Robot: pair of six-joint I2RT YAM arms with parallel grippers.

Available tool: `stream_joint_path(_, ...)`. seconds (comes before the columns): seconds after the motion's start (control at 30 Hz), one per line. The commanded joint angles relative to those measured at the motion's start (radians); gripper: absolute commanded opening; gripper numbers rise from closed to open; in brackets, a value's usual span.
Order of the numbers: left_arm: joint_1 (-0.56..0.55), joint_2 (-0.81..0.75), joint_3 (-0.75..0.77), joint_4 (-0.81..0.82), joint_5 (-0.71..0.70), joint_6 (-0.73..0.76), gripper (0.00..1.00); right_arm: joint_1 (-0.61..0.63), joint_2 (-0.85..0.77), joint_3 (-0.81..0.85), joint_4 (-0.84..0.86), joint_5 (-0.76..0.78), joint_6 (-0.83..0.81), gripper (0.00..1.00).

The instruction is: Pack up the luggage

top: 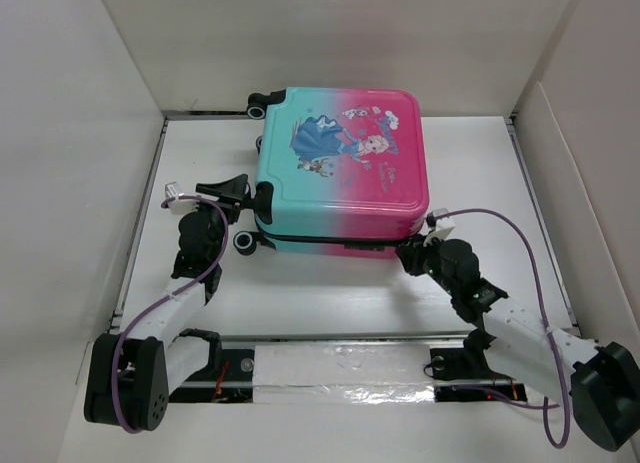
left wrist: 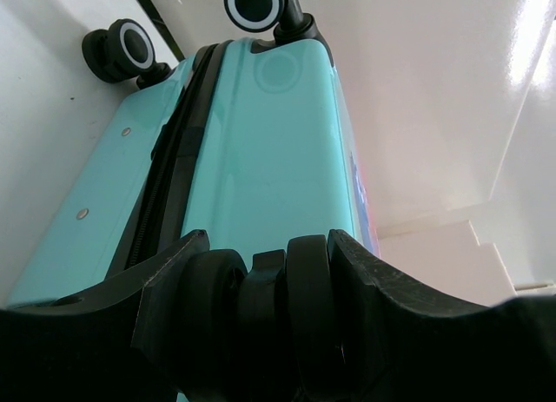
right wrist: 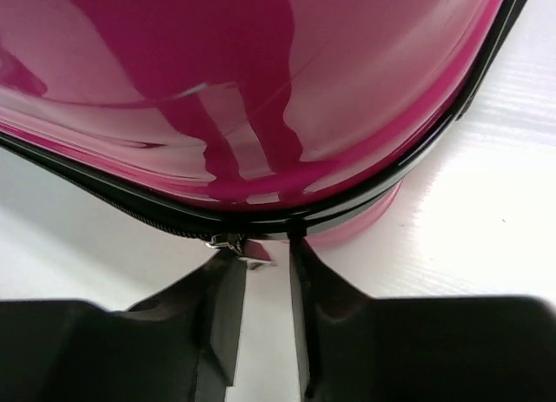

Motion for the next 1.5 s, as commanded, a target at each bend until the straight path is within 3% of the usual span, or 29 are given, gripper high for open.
stream_joint_path(0.0,-0.029,0.006,-0.008,0.089,0.07,0.135,0.0,0.01,0.023,0.017,0.285,0.031,0.002,0.27)
stream_joint_path(0.2,-0.029,0.017,-0.023,0.098,0.082,0.139,0.0,0.111,0.045,0.035,0.336,0.082,0.021,0.0)
stream_joint_path(0.27,-0.029,0.024,-0.028,0.112,0.094,0.141,0.0,0.155,0.06,0.047,0.353,0.088,0.038,0.0)
stream_joint_path(0.43,-0.087,0.038,-0.025,0.126,0.085,0.149,0.0,0.473,0.232,0.156,0.336,0.237,0.042,0.0)
stream_joint_path(0.6,-0.182,0.009,0.003,0.077,0.005,0.201,0.0,0.634,0.554,0.343,0.291,0.329,0.036,0.0)
stream_joint_path(0.8,-0.205,-0.072,0.012,-0.013,0.077,0.219,0.0,0.634,0.736,0.575,0.309,0.226,-0.088,0.0)
stream_joint_path(0.83,-0.205,-0.104,0.026,-0.091,0.053,0.266,0.0,0.634,0.753,0.618,0.226,0.223,-0.09,0.0)
stream_joint_path(0.9,-0.216,-0.224,0.04,-0.242,0.045,0.3,0.0,0.625,0.783,0.682,0.264,0.185,-0.146,0.0)
stream_joint_path(1.07,-0.216,-0.432,0.047,-0.493,0.03,0.339,0.0,0.587,0.891,0.875,0.195,-0.068,-0.204,0.0)
stream_joint_path(1.17,-0.216,-0.495,0.037,-0.573,0.084,0.334,0.0,0.578,1.029,1.098,0.14,-0.27,-0.228,0.0)
stream_joint_path(1.3,-0.216,-0.554,0.035,-0.643,0.084,0.342,0.0,0.578,1.061,1.037,0.238,-0.304,-0.159,0.0)
stream_joint_path(1.37,-0.216,-0.543,0.024,-0.618,0.117,0.324,0.0,0.544,0.981,0.814,0.354,-0.277,-0.12,0.0)
stream_joint_path(1.47,-0.216,-0.446,-0.024,-0.452,0.217,0.252,0.0,0.393,0.669,0.492,0.414,-0.277,-0.09,0.0)
